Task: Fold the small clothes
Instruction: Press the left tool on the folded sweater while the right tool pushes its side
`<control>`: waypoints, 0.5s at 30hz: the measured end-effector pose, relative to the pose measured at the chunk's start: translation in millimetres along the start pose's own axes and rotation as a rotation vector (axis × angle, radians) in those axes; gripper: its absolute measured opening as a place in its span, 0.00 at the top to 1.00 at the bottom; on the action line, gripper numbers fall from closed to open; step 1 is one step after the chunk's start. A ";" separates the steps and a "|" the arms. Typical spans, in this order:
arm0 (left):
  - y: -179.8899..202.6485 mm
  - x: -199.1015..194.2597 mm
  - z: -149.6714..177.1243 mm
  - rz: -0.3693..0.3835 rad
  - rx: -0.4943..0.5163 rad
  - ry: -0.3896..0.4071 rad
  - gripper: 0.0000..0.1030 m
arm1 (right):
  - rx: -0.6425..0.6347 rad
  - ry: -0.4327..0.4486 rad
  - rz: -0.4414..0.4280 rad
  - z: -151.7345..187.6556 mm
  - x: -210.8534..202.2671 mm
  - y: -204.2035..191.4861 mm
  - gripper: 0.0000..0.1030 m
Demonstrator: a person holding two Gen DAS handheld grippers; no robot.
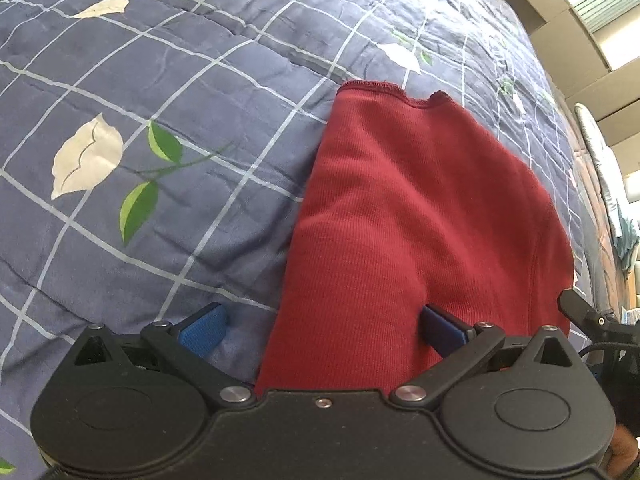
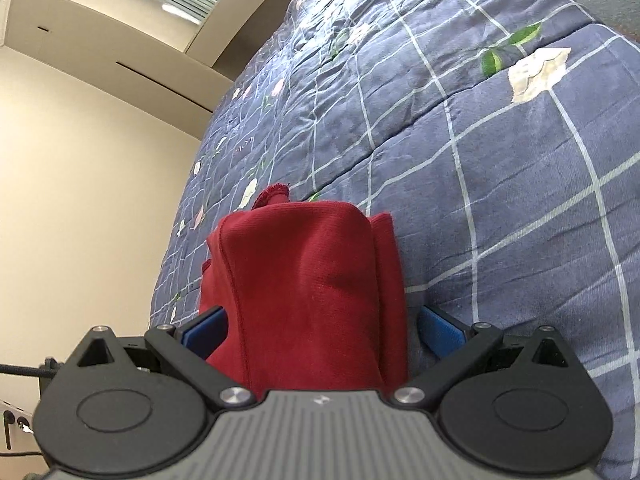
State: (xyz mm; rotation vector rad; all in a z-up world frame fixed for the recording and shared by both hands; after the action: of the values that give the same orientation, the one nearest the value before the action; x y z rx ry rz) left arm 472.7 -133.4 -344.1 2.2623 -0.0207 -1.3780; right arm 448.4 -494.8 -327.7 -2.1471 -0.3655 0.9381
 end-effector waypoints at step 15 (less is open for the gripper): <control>28.7 16.9 -14.3 0.050 0.071 -0.043 0.01 | 0.036 0.005 0.040 -2.0 4.4 -5.3 0.00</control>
State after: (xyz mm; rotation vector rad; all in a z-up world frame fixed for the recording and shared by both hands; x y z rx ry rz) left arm 499.7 -157.5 -341.0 2.2738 -0.1415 -1.4209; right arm 453.0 -490.0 -325.2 -2.1308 -0.3024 0.9541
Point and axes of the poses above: each gripper's, at about its wrist camera, not at the fingertips, and x roughly the way its jaws point, y to its right, z to its underside, the point moved 2 cm from there along x, roughly the way its jaws point, and after that the axes turned 9 degrees about y, right-handed, at the moved point
